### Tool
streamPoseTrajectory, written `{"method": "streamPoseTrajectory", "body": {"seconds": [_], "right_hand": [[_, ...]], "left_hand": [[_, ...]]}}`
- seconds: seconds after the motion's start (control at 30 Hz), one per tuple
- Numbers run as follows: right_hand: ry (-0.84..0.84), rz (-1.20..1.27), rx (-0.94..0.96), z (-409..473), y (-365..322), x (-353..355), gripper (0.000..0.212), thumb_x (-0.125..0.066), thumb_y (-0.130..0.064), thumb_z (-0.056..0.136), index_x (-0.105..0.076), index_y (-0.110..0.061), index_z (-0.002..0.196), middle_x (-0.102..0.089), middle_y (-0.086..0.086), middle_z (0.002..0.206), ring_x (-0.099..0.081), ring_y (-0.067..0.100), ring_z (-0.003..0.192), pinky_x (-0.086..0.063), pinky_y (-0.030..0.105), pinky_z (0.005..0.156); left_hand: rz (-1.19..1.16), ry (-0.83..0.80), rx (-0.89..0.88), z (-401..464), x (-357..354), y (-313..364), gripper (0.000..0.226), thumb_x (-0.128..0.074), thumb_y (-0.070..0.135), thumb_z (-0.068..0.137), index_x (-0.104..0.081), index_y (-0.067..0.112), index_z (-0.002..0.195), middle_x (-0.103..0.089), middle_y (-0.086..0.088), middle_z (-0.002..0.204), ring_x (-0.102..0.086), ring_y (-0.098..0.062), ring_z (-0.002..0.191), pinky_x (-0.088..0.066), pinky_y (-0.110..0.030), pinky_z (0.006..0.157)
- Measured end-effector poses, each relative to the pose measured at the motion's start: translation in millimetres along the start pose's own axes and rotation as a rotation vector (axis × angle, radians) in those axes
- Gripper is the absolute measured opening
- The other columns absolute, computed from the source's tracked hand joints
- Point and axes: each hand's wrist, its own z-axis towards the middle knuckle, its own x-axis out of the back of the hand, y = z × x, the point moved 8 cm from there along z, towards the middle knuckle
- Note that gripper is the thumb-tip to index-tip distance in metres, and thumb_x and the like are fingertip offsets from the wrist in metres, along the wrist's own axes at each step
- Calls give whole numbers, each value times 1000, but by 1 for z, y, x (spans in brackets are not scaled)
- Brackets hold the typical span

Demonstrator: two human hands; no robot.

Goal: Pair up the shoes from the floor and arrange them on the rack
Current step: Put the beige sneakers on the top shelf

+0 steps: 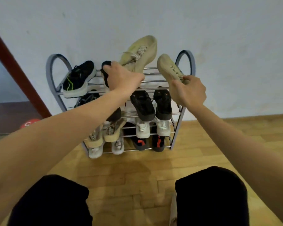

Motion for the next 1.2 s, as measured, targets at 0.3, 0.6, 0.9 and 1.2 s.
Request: {"method": "streamPoseTrajectory", "body": {"seconds": [0.3, 0.6, 0.9, 1.2], "right_hand": [[23, -390, 81, 78, -8, -58, 36, -46, -30, 84, -58, -8, 109, -55, 24, 118, -43, 42, 117, -33, 52, 98], [90, -474, 87, 110, -5, -80, 38, -51, -33, 87, -56, -5, 112, -51, 21, 122, -43, 37, 117, -33, 45, 95], [11, -119, 250, 82, 27, -71, 63, -60, -38, 84, -38, -12, 138, -34, 18, 137, -36, 38, 127, -31, 46, 106], [-31, 67, 296, 84, 45, -68, 66, -64, -38, 86, -37, -23, 145, -50, 16, 130, -46, 32, 122, -43, 42, 103]], "left_hand": [[59, 47, 31, 66, -76, -8, 69, -78, 36, 68, -43, 6, 119, -35, -13, 130, -57, -36, 101, -53, -39, 76], [100, 26, 136, 84, -122, -14, 77, -78, 39, 71, -40, 4, 128, -33, -14, 135, -53, -36, 112, -53, -42, 88], [142, -211, -79, 70, -145, -27, 78, -71, 45, 72, -36, 13, 134, -47, -10, 129, -49, -28, 118, -45, -33, 83], [277, -473, -440, 57, -145, -22, 85, -78, 33, 75, -34, 20, 147, -47, -9, 141, -46, -25, 128, -37, -32, 104]]}}
